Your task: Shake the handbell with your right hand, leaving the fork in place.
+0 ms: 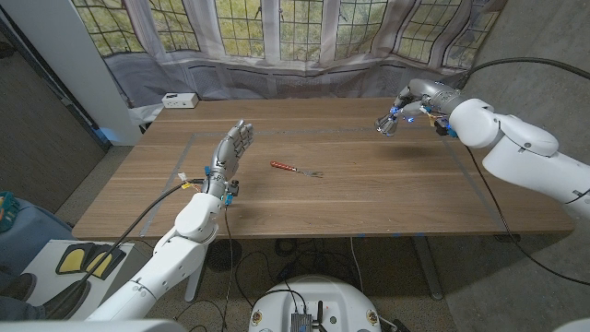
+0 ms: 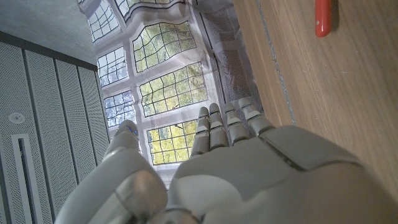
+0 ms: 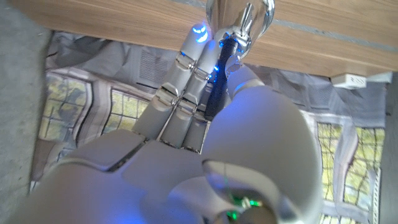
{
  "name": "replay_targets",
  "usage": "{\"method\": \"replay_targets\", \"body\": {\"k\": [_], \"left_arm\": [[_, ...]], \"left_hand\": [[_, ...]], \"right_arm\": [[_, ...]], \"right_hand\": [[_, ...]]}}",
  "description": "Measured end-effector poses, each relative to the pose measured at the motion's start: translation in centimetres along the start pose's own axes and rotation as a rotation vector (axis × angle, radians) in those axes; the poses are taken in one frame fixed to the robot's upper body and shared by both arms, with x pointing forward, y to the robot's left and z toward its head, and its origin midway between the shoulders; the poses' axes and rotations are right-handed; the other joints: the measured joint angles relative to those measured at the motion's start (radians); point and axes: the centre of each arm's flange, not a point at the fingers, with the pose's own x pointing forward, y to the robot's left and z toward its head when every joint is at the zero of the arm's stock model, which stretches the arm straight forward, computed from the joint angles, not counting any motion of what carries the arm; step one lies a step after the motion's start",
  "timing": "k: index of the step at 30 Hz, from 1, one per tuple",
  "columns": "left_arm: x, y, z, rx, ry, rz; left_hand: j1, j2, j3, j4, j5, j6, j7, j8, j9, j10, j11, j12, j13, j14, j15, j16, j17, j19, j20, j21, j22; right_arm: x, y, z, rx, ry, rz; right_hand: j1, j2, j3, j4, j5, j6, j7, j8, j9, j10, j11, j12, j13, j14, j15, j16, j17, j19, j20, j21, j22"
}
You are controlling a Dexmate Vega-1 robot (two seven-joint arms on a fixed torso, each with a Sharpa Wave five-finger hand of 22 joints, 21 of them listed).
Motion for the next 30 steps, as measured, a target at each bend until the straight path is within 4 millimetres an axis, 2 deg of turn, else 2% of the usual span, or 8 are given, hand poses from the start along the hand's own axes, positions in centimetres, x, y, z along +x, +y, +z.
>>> {"method": "replay_targets", "body": {"k": [8,9,12,14,15,22,23,30], "left_arm": [[-0.1,0.1,-0.2,-0.005,0.004,0.000],[-0.2,0.1,-0.2,-0.008,0.006,0.000],[-0.2,0.1,-0.3,-0.011,0.006,0.000],[-0.2,0.2,-0.4,-0.011,0.008,0.001],[-0.2,0.2,-0.4,-0.013,0.007,0.000],[-0.3,0.3,-0.7,-0.013,0.013,0.004],[-0.3,0.2,-0.6,-0.019,0.010,0.001],[-0.4,0.1,-0.9,-0.025,0.013,-0.002]], "left_hand": [[0.000,0.000,0.000,0.000,0.000,0.004,-0.004,0.000,0.000,0.000,0.000,0.000,0.000,0.000,0.000,0.000,0.000,0.000,0.000,0.000,0.000],[0.000,0.000,0.000,0.000,0.000,0.004,-0.004,0.000,0.000,0.000,0.000,0.000,0.000,0.000,0.000,0.000,0.000,0.000,0.000,0.000,0.000],[0.000,0.000,0.000,0.000,0.000,0.003,-0.004,0.000,0.000,0.000,0.000,0.000,0.000,0.000,0.000,0.000,0.000,0.000,0.000,0.000,0.000],[0.000,0.000,0.000,0.000,0.000,0.003,-0.004,0.000,0.000,0.000,0.000,0.000,0.000,0.000,0.000,0.000,0.000,0.000,0.000,0.000,0.000],[0.000,0.000,0.000,0.000,0.000,0.004,-0.004,0.000,0.000,0.000,0.000,0.000,0.000,0.000,0.000,0.000,0.000,0.000,0.000,0.000,0.000],[0.000,0.000,0.000,0.000,0.000,0.003,-0.004,0.000,0.000,0.000,0.000,0.000,0.000,0.000,0.000,0.000,0.000,0.000,0.000,0.000,0.000],[0.000,0.000,0.000,0.000,0.000,0.003,-0.004,0.000,0.000,0.000,0.000,0.000,0.000,0.000,0.000,0.000,0.000,0.000,0.000,0.000,0.000],[0.000,0.000,0.000,0.000,0.000,0.003,-0.004,0.000,0.000,0.000,0.000,0.000,0.000,0.000,0.000,0.000,0.000,0.000,0.000,0.000,0.000]], "right_arm": [[-0.4,0.5,1.0,0.231,-0.142,-0.065],[-0.4,0.8,0.4,0.272,-0.140,-0.076],[-0.6,0.9,0.7,0.365,-0.193,-0.097],[-0.7,0.6,1.5,0.405,-0.239,-0.100],[-0.6,1.0,0.6,0.459,-0.230,-0.111],[-1.4,0.6,3.0,0.642,-0.383,-0.050],[-0.6,1.6,0.4,0.751,-0.334,-0.077],[-0.3,2.0,-0.3,0.983,-0.382,-0.028]], "right_hand": [[0.005,-0.005,0.000,0.000,0.000,0.002,0.002,0.000,0.000,0.000,0.000,-0.004,0.000,0.002,0.002,0.000,0.003,0.000,0.000,0.008,0.000],[0.005,-0.005,0.000,0.000,0.000,0.002,0.002,0.000,0.000,0.000,0.000,-0.004,0.000,0.002,0.002,-0.002,0.004,0.000,0.000,0.012,0.000],[0.005,-0.005,0.000,0.000,0.000,0.002,0.002,0.000,0.000,0.000,0.000,-0.005,0.000,0.003,0.003,-0.005,0.004,-0.002,-0.002,0.012,0.000],[0.008,-0.003,0.000,0.000,-0.001,0.002,0.002,0.000,0.000,0.000,0.000,-0.006,0.000,0.003,0.003,-0.005,0.004,-0.002,-0.002,0.013,0.000],[0.011,0.000,0.000,0.000,-0.001,0.002,0.002,0.000,0.000,0.000,0.000,-0.009,0.000,0.003,0.003,-0.005,0.004,-0.002,-0.002,0.017,0.000],[0.011,0.000,0.000,0.000,-0.001,0.002,0.002,0.000,0.000,0.000,0.000,-0.013,0.000,0.003,0.004,-0.005,0.008,-0.002,-0.002,0.020,0.000],[0.011,0.000,0.000,0.000,-0.001,0.002,0.002,0.000,0.000,0.000,0.000,-0.013,0.000,0.005,0.005,-0.006,0.009,-0.002,-0.002,0.020,0.000],[0.011,0.000,0.000,0.000,-0.004,0.002,0.002,0.000,0.003,-0.002,0.002,-0.015,0.000,0.005,0.006,-0.011,0.009,-0.004,-0.004,0.028,0.000]]}}
